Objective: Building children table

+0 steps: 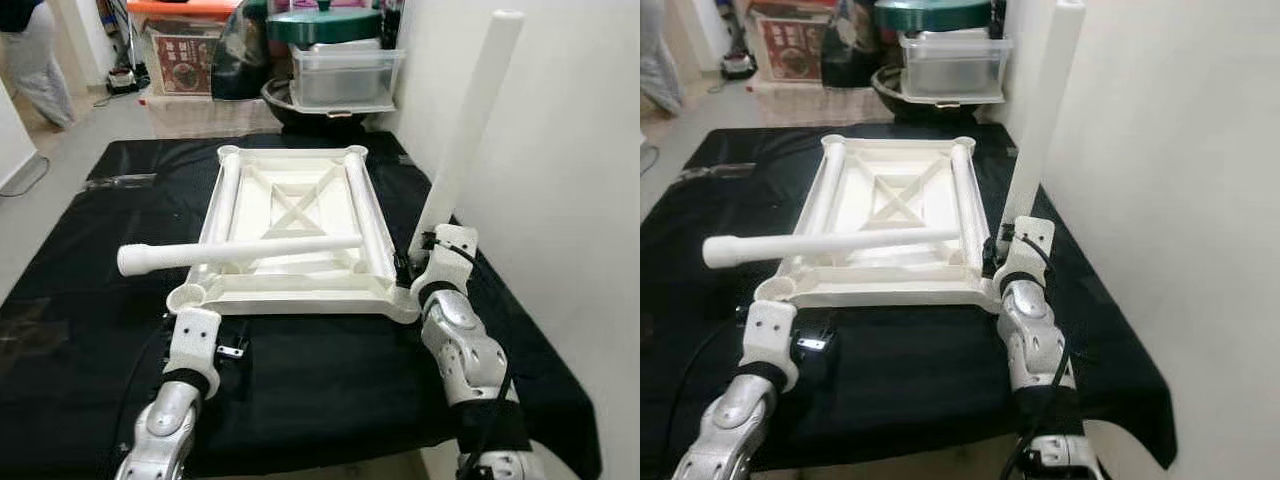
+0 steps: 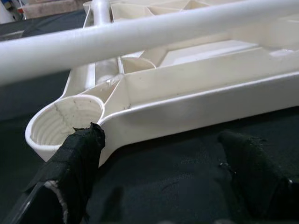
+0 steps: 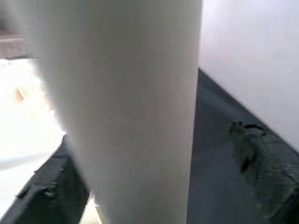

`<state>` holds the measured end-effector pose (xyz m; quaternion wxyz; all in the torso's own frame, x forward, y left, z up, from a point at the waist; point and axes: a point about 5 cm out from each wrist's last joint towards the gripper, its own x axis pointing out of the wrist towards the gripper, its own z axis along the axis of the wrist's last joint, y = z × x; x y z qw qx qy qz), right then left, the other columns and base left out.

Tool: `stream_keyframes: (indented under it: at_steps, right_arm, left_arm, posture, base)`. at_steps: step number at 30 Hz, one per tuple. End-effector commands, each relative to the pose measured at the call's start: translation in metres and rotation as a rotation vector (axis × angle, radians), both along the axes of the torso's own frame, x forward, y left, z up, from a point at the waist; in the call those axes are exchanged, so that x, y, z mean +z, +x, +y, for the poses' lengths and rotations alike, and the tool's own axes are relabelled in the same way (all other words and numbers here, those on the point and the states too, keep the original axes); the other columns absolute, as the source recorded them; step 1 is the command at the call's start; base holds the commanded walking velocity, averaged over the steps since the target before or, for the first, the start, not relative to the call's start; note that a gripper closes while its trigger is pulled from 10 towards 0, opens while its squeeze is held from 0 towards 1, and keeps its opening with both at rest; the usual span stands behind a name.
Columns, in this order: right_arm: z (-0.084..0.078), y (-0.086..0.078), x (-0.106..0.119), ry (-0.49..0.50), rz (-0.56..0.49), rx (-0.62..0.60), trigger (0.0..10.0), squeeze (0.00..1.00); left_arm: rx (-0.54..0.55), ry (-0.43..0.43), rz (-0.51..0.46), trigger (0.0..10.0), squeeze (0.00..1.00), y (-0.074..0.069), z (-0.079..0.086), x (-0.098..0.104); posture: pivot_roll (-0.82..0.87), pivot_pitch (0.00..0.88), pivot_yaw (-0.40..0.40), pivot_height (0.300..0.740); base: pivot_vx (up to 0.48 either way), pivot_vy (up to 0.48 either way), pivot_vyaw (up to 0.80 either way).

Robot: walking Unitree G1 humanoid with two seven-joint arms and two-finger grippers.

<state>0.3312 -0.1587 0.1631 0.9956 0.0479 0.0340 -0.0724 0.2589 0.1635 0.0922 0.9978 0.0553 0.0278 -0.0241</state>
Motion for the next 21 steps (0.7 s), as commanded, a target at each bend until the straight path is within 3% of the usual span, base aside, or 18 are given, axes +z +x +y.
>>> stream_keyframes:
  at_steps: [1,4,12,13,14,15,20,21]
  right_arm:
    - [0.000,-0.004,-0.003,-0.007,0.021,0.007,10.0,1.00]
    - [-0.001,-0.021,0.002,0.009,0.005,0.076,10.0,1.00]
    - [0.004,-0.037,0.004,-0.032,0.002,0.253,10.0,1.00]
    - [0.007,-0.041,-0.002,-0.066,0.038,0.311,10.0,0.06]
    - [0.007,-0.041,-0.002,-0.066,0.038,0.311,10.0,0.06]
    - [0.013,-0.046,-0.008,-0.085,0.079,0.399,10.0,0.00]
    - [0.026,-0.054,-0.020,-0.071,0.168,0.567,10.0,0.00]
    - [0.028,-0.053,-0.022,-0.113,0.186,0.609,10.0,0.00]
  left_arm:
    - [-0.001,0.015,0.011,10.0,0.00,-0.002,0.002,-0.003]
    - [-0.005,0.015,0.012,10.0,0.00,-0.003,0.001,-0.002]
    - [-0.013,0.019,0.013,10.0,0.00,-0.004,0.001,-0.002]
    - [-0.013,0.019,0.011,10.0,0.00,-0.005,0.001,-0.001]
    - [-0.013,0.019,0.011,10.0,0.00,-0.005,0.001,-0.001]
    - [-0.012,0.019,0.008,10.0,0.00,-0.006,0.002,0.000]
    - [-0.003,0.018,0.006,10.0,0.00,-0.008,0.003,0.002]
    - [0.003,0.018,0.005,10.0,0.00,-0.009,0.004,0.002]
  posture:
    - [-0.02,0.000,-0.044,0.740]
    - [-0.03,0.000,-0.039,0.740]
    - [-0.05,0.000,-0.029,0.740]
    - [-0.05,0.000,-0.027,0.740]
    - [-0.05,0.000,-0.027,0.740]
    - [-0.04,0.000,-0.028,0.740]
    - [-0.03,0.000,-0.031,0.740]
    - [-0.02,0.000,-0.031,0.740]
  base:
    - [0.000,0.000,0.00]
    - [0.000,0.000,0.00]
    - [0.000,0.000,0.00]
    - [0.000,0.000,0.00]
    - [0.000,0.000,0.00]
    - [0.000,0.000,0.00]
    - [0.000,0.000,0.00]
    - [0.000,0.000,0.00]
